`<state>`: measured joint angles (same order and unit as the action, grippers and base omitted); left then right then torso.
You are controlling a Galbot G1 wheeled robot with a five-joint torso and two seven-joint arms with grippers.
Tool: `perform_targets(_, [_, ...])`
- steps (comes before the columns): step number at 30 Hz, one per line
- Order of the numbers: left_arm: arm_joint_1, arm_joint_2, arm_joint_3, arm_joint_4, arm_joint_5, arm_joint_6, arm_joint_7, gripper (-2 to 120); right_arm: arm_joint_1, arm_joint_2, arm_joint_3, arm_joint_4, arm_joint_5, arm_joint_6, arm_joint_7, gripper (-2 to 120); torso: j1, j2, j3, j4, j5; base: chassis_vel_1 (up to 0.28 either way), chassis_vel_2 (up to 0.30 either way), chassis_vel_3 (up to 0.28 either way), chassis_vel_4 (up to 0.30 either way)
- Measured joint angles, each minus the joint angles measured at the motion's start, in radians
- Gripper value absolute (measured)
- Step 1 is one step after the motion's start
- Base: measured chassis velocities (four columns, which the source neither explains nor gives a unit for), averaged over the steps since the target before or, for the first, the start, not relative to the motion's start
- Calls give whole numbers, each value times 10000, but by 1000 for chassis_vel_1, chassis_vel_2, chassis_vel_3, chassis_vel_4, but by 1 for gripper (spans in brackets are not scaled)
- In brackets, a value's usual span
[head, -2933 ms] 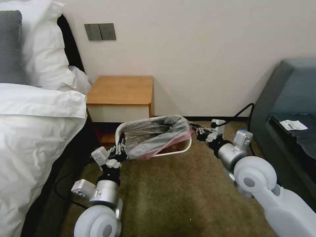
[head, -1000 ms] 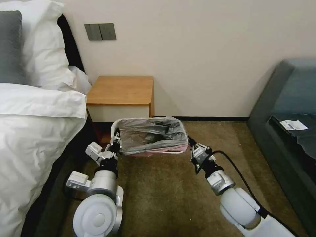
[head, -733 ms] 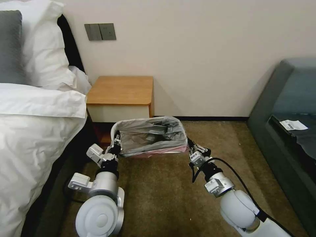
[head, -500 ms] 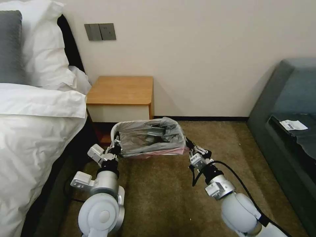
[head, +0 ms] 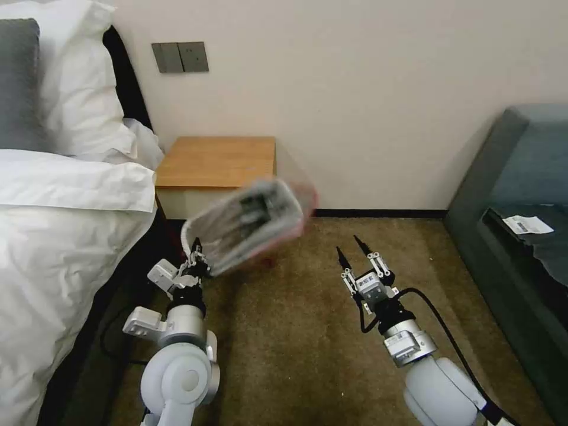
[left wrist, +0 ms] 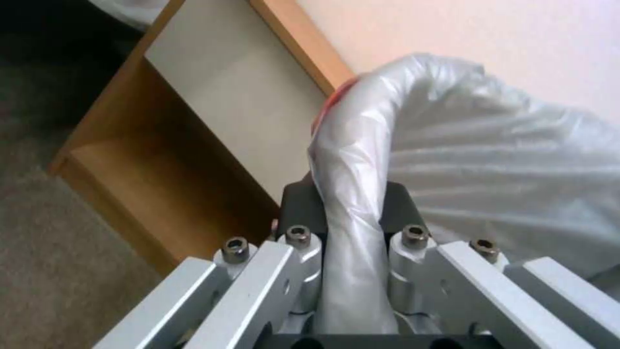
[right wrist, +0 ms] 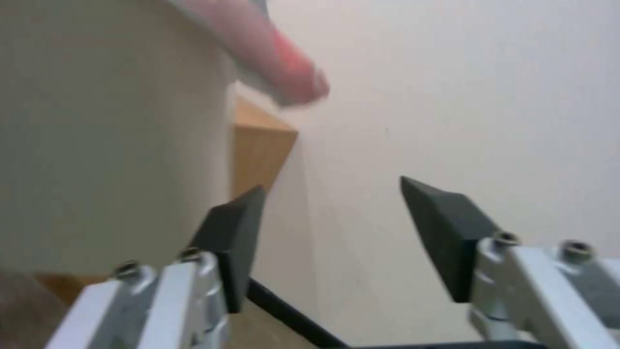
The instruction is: Pick up the garbage bag from the table and place it over the trash can.
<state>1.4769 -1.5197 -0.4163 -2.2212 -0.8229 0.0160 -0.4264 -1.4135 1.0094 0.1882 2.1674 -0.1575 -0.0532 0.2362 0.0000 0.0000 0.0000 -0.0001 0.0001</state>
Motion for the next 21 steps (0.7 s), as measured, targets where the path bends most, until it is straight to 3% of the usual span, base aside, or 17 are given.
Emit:
perform_targets(2, [80, -6, 62, 13, 39, 1, 11, 9, 266, 103, -108, 223, 1537, -41, 7, 73, 0, 0, 0, 3, -2, 0, 0, 0, 0])
perform_targets(3, [80, -6, 62, 13, 39, 1, 11, 9, 266, 103, -108, 223, 1537, -41, 7, 73, 0, 0, 0, 3, -2, 0, 0, 0, 0])
perform_targets(5, [116, 9, 65, 38, 54, -2, 17, 9, 514, 209, -186, 607, 3941, -172, 46, 85, 0, 0, 0, 2, -1, 0, 0, 0, 0])
perform_targets(6, [116, 9, 65, 38, 54, -2, 17, 9, 514, 209, -186, 607, 3941, -172, 46, 85, 0, 0, 0, 2, -1, 0, 0, 0, 0])
perform_targets(9, [118, 30, 65, 39, 59, -3, 21, 9, 746, 332, -232, 1138, 6722, -359, 304, 97, 0, 0, 0, 3, -2, 0, 0, 0, 0])
perform_targets(10, [118, 30, 65, 39, 59, -3, 21, 9, 746, 332, -232, 1138, 6722, -359, 304, 97, 0, 0, 0, 3, -2, 0, 0, 0, 0])
perform_targets(14, [150, 37, 95, 21, 73, -3, 31, 9, 1034, 543, -154, 1734, 10386, -512, 705, 100, 0, 0, 0, 2, -2, 0, 0, 0, 0])
perform_targets(15, [150, 37, 95, 21, 73, -3, 31, 9, 1034, 543, -154, 1734, 10386, -512, 705, 100, 0, 0, 0, 2, -2, 0, 0, 0, 0])
perform_targets(18, [217, 51, 144, -35, 99, -3, 33, 9, 1270, 800, -37, 1867, 12533, -578, 1279, 100, 0, 0, 0, 2, -3, 0, 0, 0, 0])
perform_targets(21, [250, 65, 173, -139, 111, -3, 34, 9, 1420, 1025, 5, 1729, 13104, -577, 1403, 99, 0, 0, 0, 2, -2, 0, 0, 0, 0])
